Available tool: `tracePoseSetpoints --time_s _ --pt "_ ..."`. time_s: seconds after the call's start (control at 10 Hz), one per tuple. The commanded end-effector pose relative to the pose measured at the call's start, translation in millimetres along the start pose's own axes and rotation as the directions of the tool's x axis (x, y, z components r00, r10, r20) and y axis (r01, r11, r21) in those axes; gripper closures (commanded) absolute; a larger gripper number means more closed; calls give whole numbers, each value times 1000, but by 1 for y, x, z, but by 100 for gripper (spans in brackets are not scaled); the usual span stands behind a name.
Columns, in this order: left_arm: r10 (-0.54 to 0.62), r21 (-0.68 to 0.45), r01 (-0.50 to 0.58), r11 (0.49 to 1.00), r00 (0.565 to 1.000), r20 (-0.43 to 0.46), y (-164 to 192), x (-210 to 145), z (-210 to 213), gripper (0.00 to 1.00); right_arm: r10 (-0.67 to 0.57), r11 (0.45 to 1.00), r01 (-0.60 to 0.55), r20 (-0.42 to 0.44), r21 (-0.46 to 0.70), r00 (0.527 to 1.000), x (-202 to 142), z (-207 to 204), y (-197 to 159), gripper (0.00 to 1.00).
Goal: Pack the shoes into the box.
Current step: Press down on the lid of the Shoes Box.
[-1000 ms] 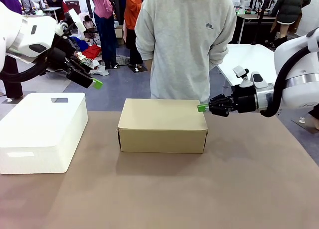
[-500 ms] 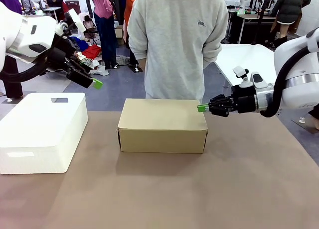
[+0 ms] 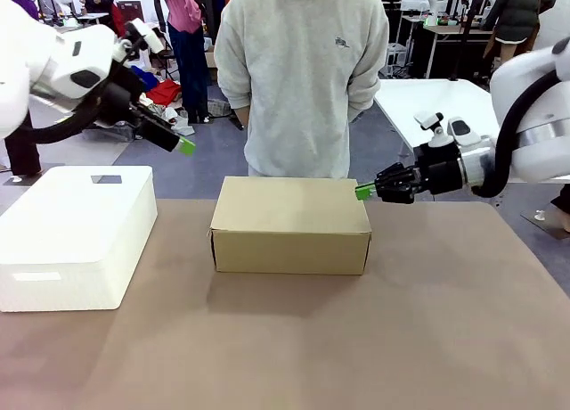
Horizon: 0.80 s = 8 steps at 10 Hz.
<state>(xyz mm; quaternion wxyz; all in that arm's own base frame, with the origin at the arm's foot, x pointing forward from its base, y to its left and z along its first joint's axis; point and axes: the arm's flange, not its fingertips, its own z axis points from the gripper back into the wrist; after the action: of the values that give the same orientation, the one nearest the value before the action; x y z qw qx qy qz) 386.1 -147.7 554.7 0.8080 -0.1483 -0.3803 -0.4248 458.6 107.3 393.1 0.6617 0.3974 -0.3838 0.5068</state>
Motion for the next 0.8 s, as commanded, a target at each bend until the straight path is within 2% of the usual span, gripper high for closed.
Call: tracePoseSetpoints --time_s 0.0,0.2,0.3,0.5,0.6,0.7 --pt "57 6 -57 998 998 -16 4 24 -18 0 -10 1000 9 -78 -9 997 31 7 16 43" --pt "90 17 -89 996 995 -48 6 34 -32 0 -1 999 -7 -158 -47 987 49 14 31 4" --pt "103 11 -102 995 993 -56 8 38 -40 0 3 997 -16 -187 -70 982 57 18 40 0" --pt "119 1 -119 993 991 -62 12 48 -60 0 19 991 -51 -251 -124 968 71 26 60 0" --pt "107 11 -106 994 992 -63 15 52 -70 11 35 985 -80 -285 -150 958 77 30 72 0" --pt "107 13 -106 994 992 -66 19 56 -78 30 42 980 -100 -315 -171 948 82 33 81 0"
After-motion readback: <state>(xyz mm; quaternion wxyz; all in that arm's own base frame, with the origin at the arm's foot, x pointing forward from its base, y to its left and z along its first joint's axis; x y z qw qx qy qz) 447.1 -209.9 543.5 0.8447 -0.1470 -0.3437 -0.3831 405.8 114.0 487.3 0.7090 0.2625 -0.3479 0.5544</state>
